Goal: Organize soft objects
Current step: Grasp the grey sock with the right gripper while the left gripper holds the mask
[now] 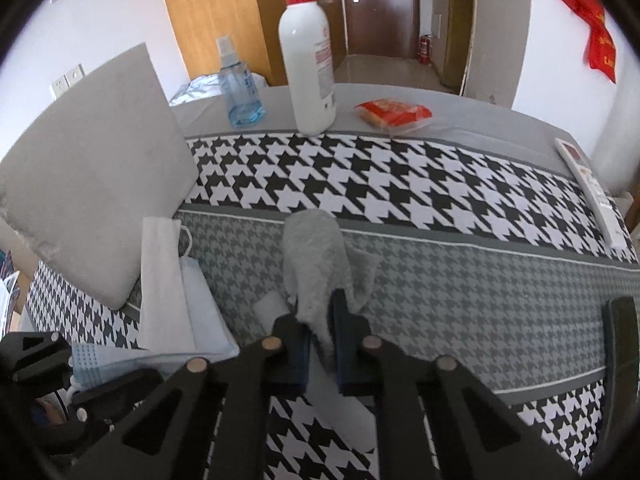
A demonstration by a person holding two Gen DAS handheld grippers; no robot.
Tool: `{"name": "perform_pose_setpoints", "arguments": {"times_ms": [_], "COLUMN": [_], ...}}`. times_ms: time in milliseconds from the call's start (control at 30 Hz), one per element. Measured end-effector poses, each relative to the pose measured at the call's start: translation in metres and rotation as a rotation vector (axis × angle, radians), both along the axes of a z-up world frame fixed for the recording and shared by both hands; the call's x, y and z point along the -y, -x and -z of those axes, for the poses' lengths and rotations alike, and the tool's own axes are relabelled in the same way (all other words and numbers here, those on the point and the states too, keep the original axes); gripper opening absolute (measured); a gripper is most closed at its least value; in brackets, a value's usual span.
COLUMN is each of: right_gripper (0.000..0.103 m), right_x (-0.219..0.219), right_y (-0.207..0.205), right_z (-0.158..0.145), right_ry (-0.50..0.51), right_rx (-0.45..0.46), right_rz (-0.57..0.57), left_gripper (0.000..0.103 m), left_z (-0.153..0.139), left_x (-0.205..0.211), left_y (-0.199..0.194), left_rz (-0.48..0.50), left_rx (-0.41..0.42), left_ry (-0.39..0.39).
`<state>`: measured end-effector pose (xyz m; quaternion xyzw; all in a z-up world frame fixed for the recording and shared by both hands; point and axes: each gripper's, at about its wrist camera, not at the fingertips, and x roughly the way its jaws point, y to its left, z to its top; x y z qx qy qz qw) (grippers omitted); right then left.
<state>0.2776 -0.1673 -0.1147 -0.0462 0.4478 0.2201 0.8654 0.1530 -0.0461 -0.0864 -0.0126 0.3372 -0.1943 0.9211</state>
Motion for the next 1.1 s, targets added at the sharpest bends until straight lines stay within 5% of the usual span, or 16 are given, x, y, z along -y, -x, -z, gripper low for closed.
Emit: {"name": "perform_pose_setpoints", "arguments": {"times_ms": [400,933,1100], "right_gripper": [0.012,0.012,0.012], "right_x": [0.025,0.051,0.056], "right_y": [0.027,0.05,0.055], "right_z": [-0.031,-0.047,-0.05], "right_ry": [-0.029,-0.067,-0.075], "right_rx": [0.086,0.148,0.166], "right_rz": [0.047,0.114,0.124], "left_gripper": [0.006,0.006,0.006], "left_z": [-0.013,-0.054,-0.061], "left_x": [0.008,0.01,0.015], "left_y": [0.011,0.008,0.009], "left_rz": [0.03,0.095,0.082], "left_rx": [0.035,0.074,0.102], "left_ry": [0.006,0.148,0.123]}}
